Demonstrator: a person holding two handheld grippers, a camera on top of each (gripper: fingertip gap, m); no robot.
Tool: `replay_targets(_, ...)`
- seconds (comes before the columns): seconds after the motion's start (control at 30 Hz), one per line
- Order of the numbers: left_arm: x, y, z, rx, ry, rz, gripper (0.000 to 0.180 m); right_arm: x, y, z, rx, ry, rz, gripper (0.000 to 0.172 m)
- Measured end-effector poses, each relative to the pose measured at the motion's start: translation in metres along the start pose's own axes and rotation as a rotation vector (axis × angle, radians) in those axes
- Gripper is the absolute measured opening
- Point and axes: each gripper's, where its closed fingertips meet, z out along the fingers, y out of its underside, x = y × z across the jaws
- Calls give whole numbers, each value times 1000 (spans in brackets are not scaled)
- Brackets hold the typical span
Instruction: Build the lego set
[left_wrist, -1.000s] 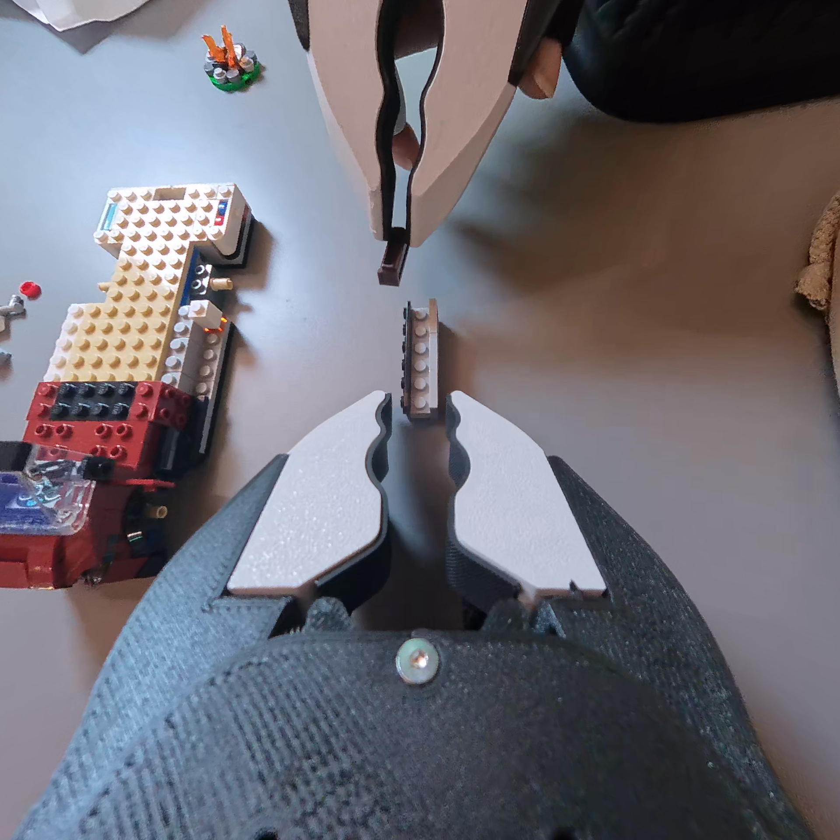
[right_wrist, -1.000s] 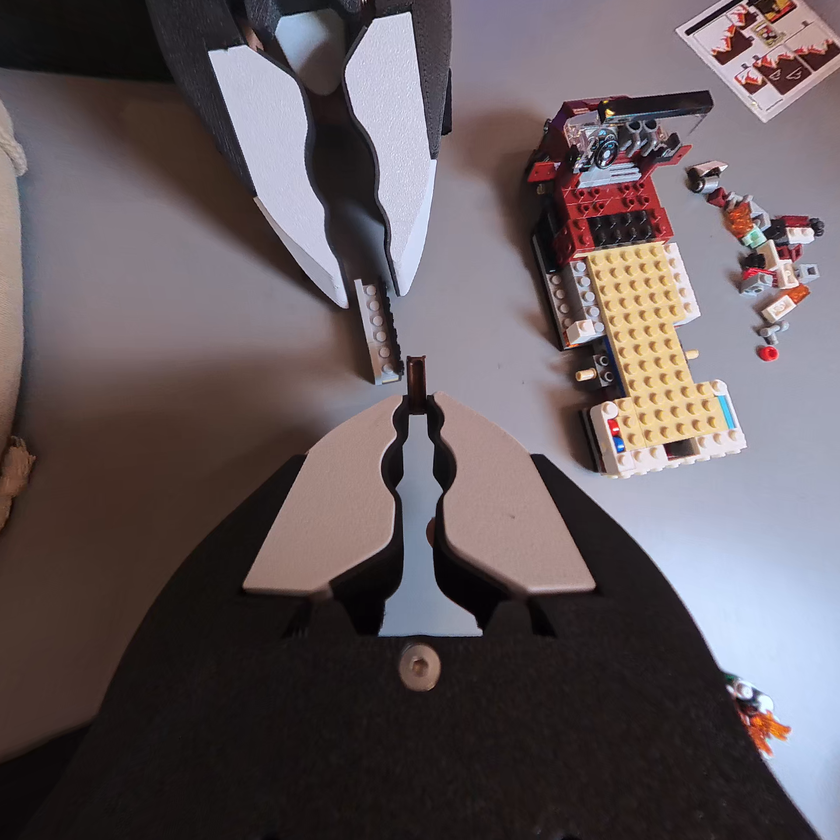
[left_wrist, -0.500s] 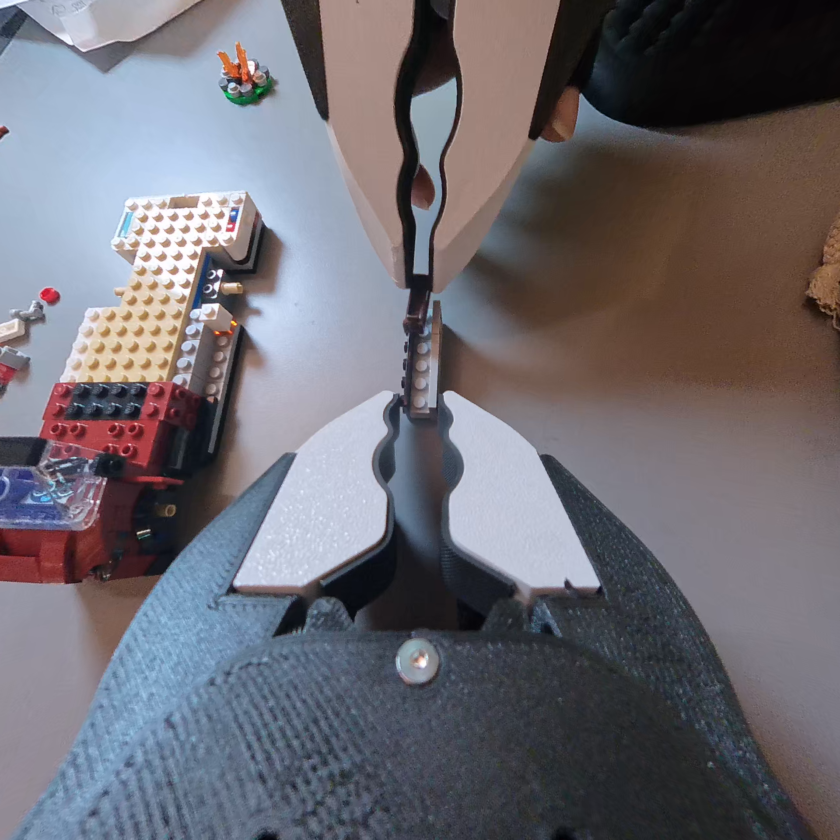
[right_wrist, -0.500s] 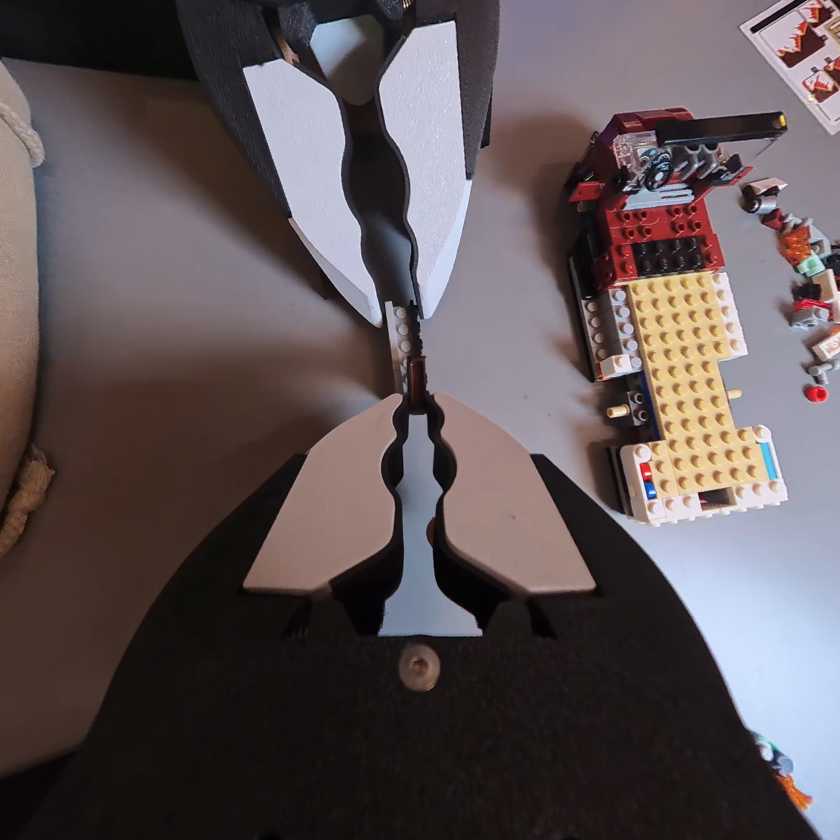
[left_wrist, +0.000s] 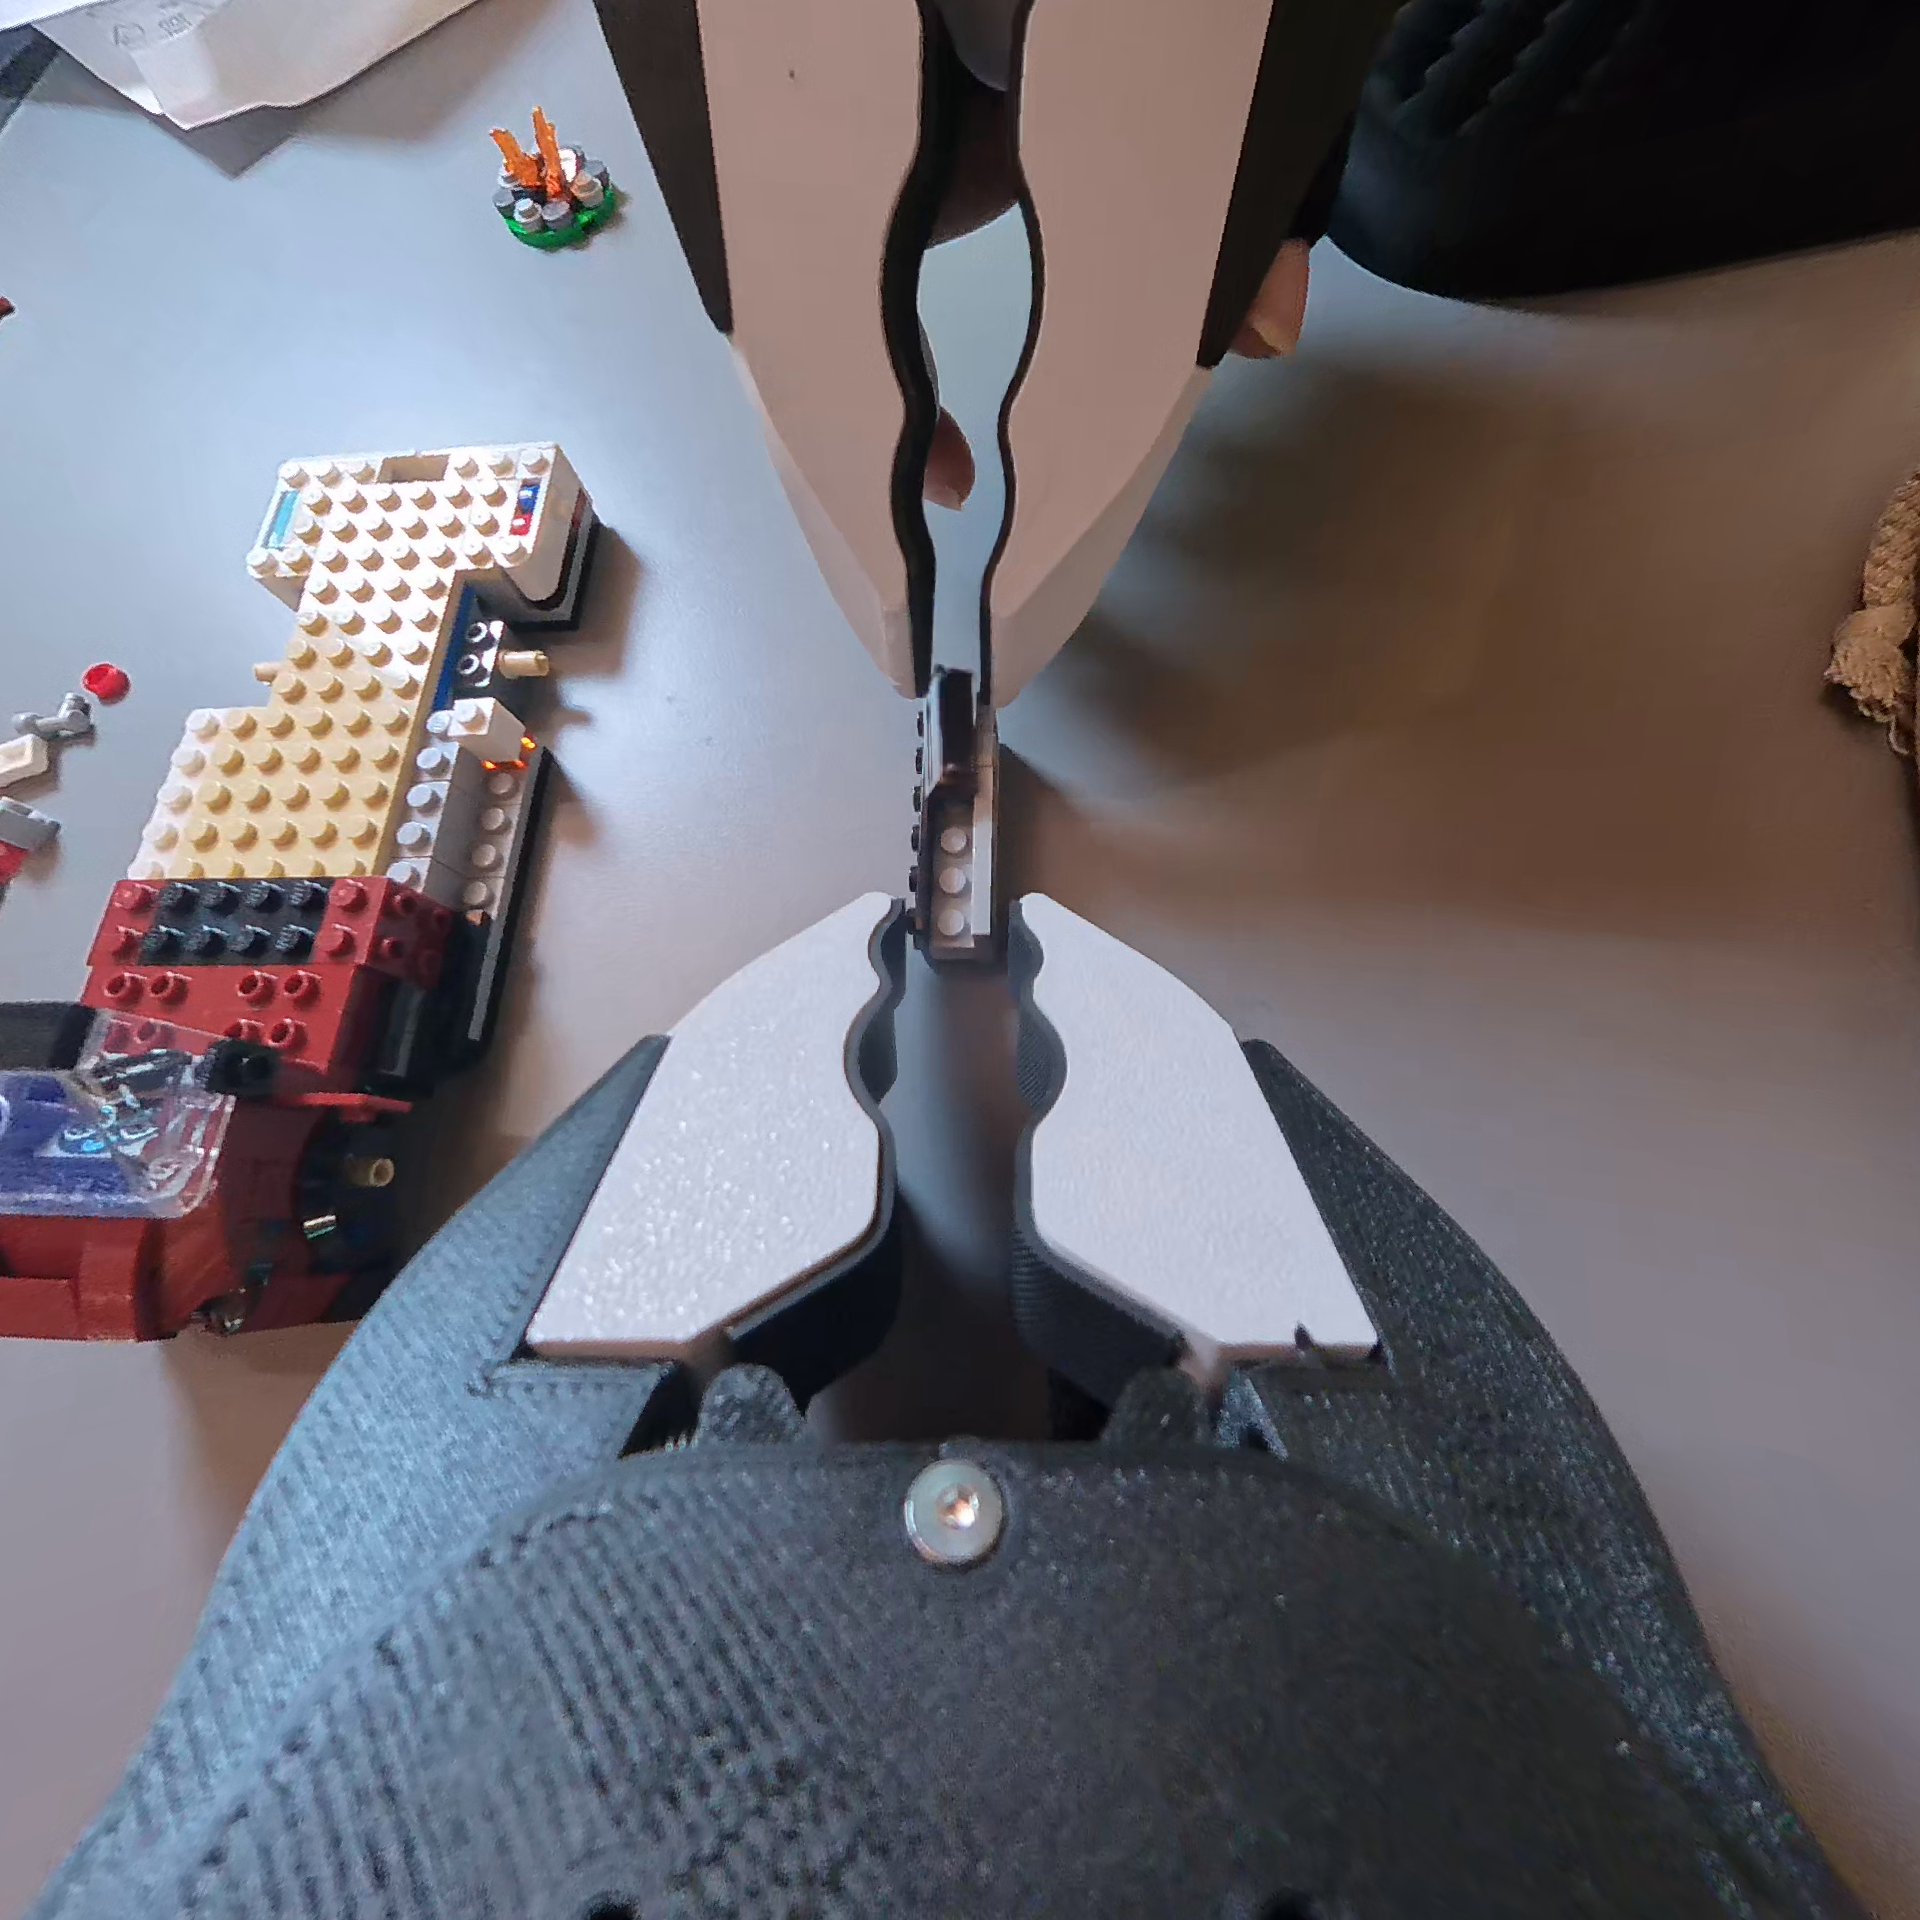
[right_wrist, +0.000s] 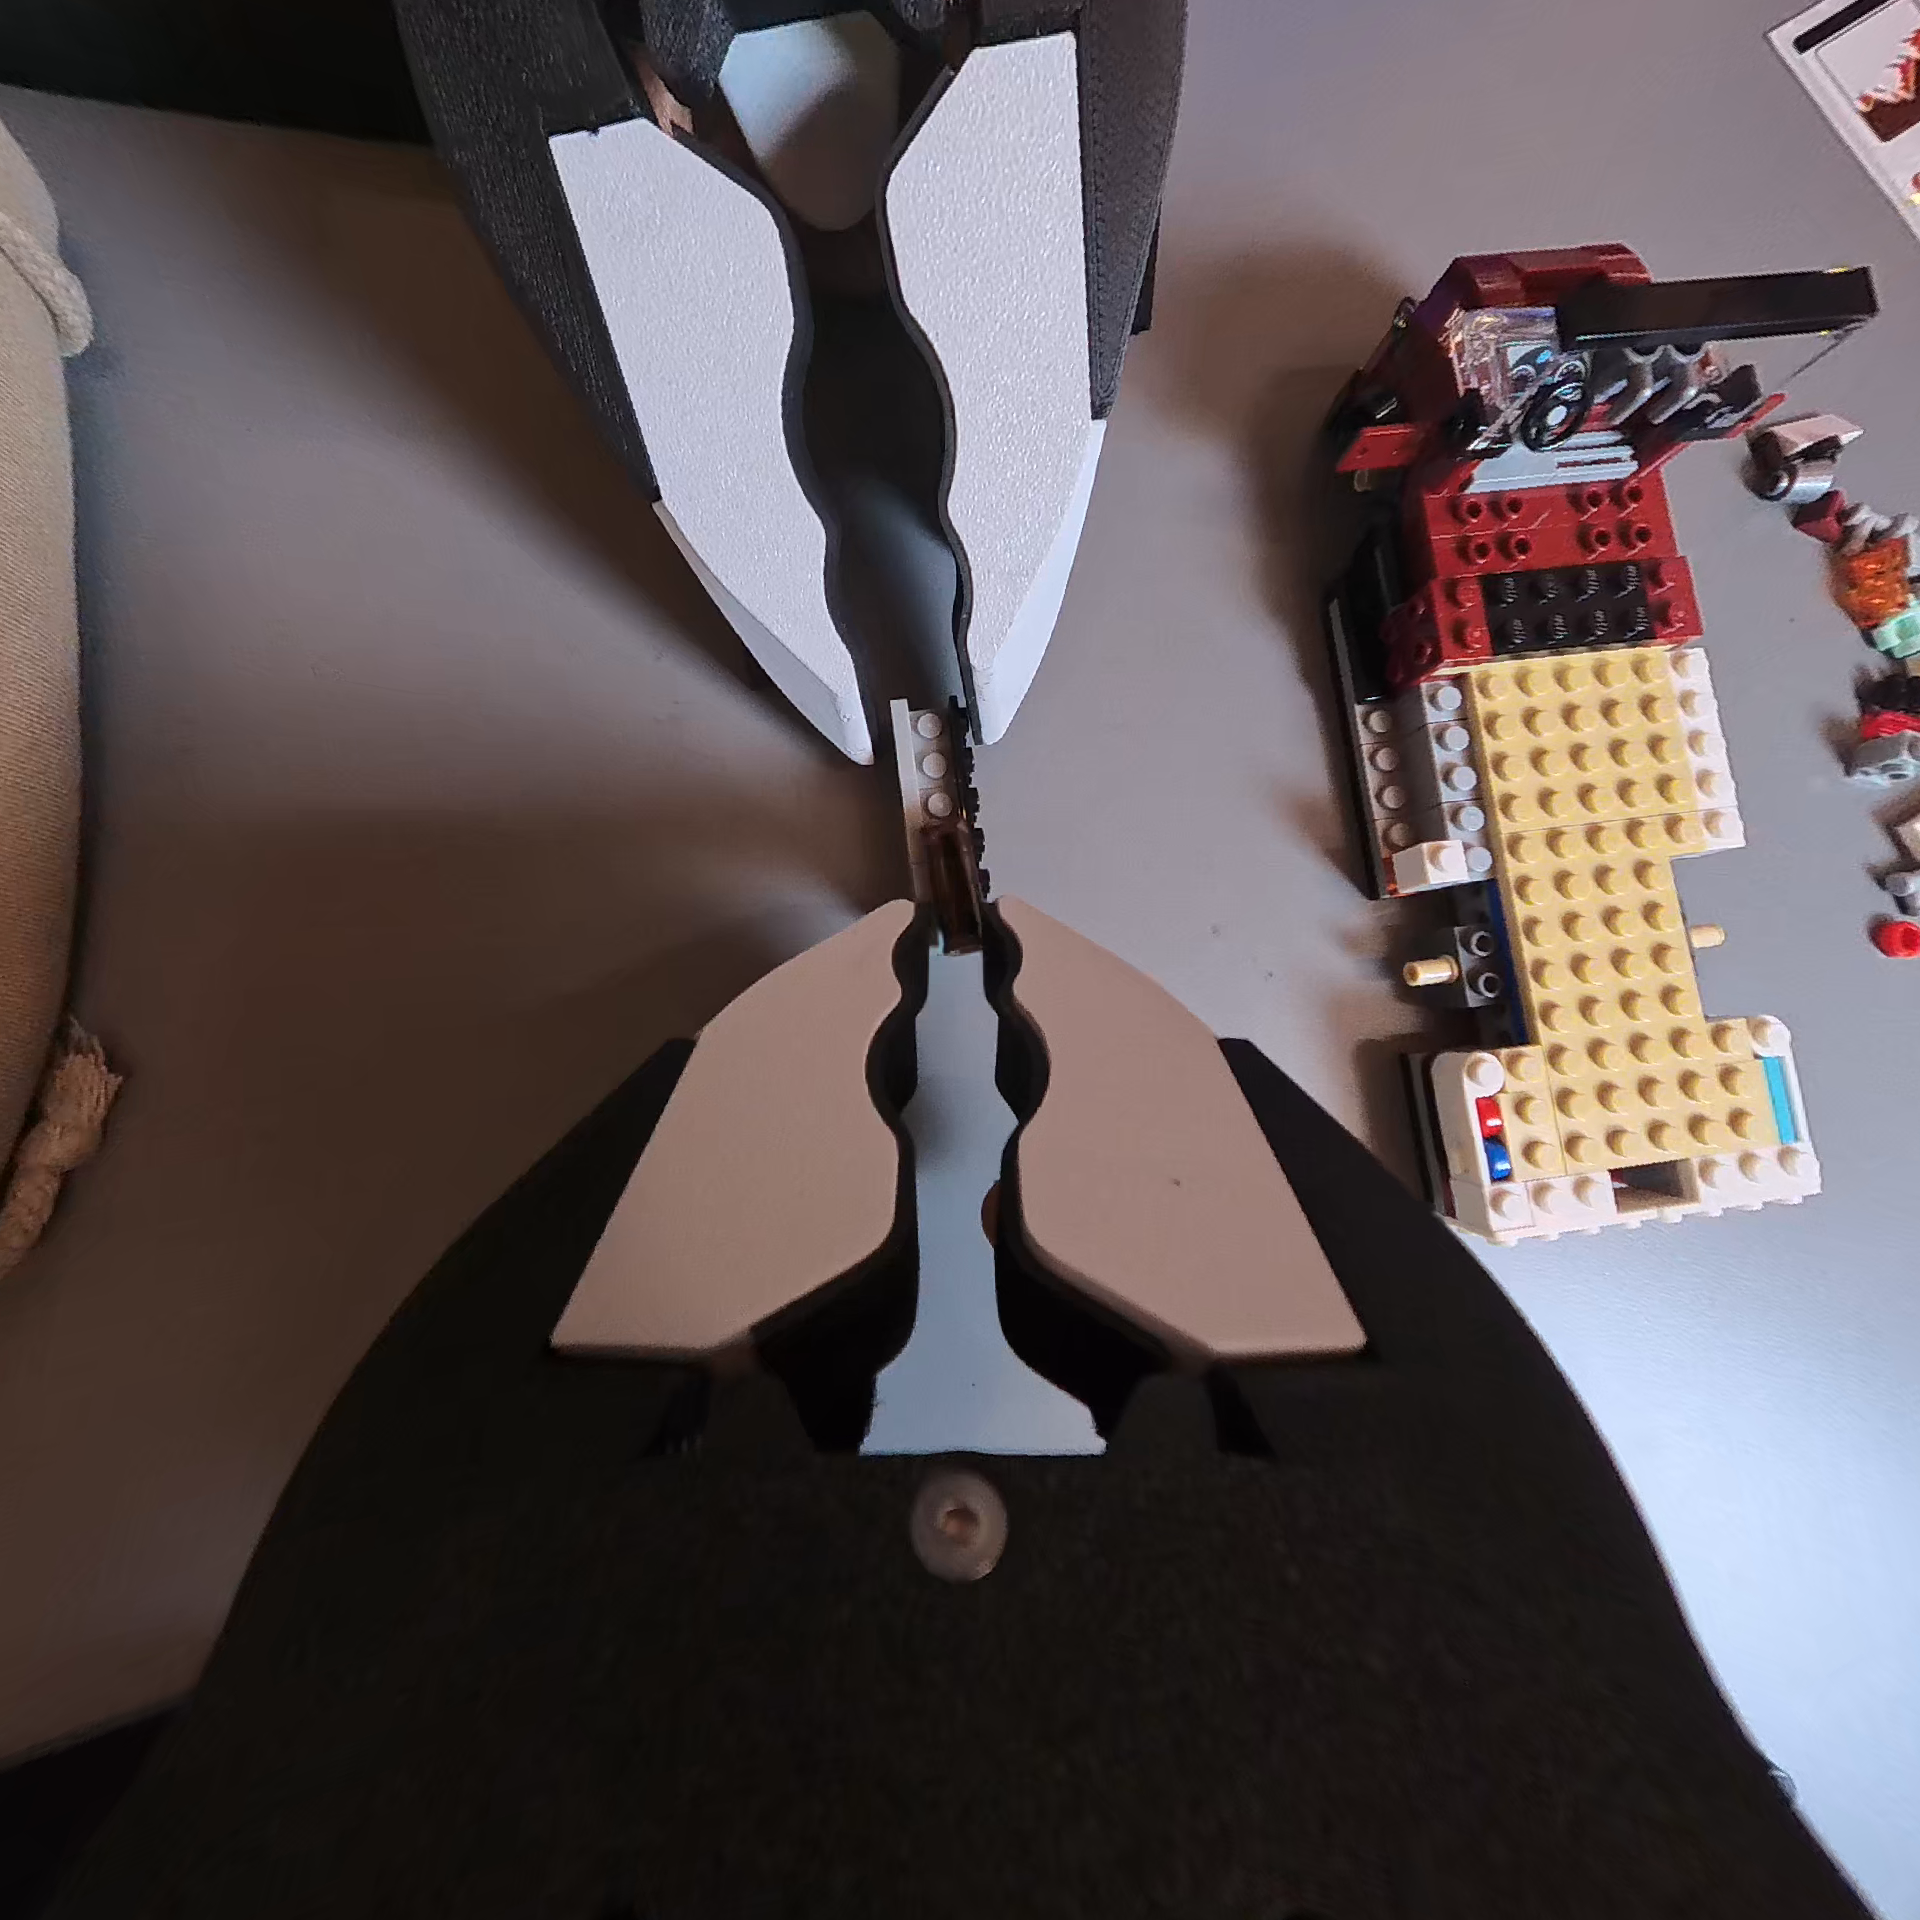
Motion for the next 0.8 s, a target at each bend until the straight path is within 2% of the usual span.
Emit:
replay_targets(0.33,-1,0,0,6,-1,-4,18,0,-7,-5,29,11,-22,9)
replay_targets(0.5,-1,0,0,5,-6,8,17,0,0,4,-28,-13,-39,11)
replay_targets(0.7,-1,0,0,5,-4,10,17,-1,0,4,-36,-81,-23,9)
replay_targets(0.8,-1,-1,0,6,-3,13,17,-4,-2,2,-10,-171,51,8)
